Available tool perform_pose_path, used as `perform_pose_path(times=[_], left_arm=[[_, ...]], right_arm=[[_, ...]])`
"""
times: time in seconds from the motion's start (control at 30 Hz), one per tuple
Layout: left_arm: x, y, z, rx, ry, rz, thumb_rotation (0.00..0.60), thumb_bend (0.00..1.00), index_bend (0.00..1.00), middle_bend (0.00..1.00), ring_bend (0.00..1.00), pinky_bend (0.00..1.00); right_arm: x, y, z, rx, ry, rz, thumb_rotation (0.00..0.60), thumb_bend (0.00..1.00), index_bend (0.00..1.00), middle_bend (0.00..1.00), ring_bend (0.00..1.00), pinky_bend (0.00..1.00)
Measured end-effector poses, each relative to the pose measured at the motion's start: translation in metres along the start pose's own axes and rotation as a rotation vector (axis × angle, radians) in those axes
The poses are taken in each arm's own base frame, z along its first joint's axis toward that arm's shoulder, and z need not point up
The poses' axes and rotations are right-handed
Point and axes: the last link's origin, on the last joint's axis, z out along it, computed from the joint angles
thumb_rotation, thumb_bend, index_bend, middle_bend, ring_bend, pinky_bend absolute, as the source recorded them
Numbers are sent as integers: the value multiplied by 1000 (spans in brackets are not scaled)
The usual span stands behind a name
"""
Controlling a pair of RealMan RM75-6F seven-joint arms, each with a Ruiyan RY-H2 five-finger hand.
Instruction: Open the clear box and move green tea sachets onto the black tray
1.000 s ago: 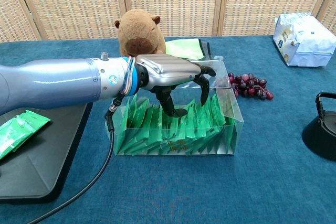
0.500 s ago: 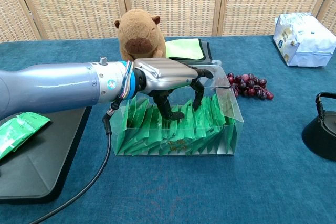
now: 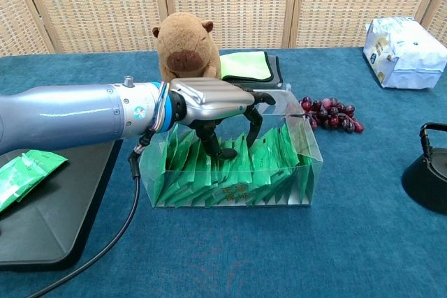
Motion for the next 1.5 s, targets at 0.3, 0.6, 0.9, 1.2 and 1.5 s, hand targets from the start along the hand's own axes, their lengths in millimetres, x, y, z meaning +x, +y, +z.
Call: perform_pose_path(times=[0.3,0.6,0.9,1.2,1.5], left_arm=[[-2,-1,-1,2,-3,0,600,419,639,0,0,0],[0,-3,-2,9,5,-9,600,419,687,0,0,0],[10,-5,-5,11,25,-41,600,419,696,0,0,0],[33,-6,-17,3,56,-92,600,419,700,0,0,0],[58,-14,-38,9,93,-131,600,420,706,0,0,0]], right_arm=[[0,0,0,1,1,1,600,0,0,0,0,0],[0,0,0,1,2,0,600,0,0,0,0,0],[0,-1,-1,1,3,-1,600,0,0,0,0,0],[0,-2,-1,6,3,-1,600,0,0,0,0,0],[-1,-4,-3,14,3,-8,600,0,0,0,0,0]])
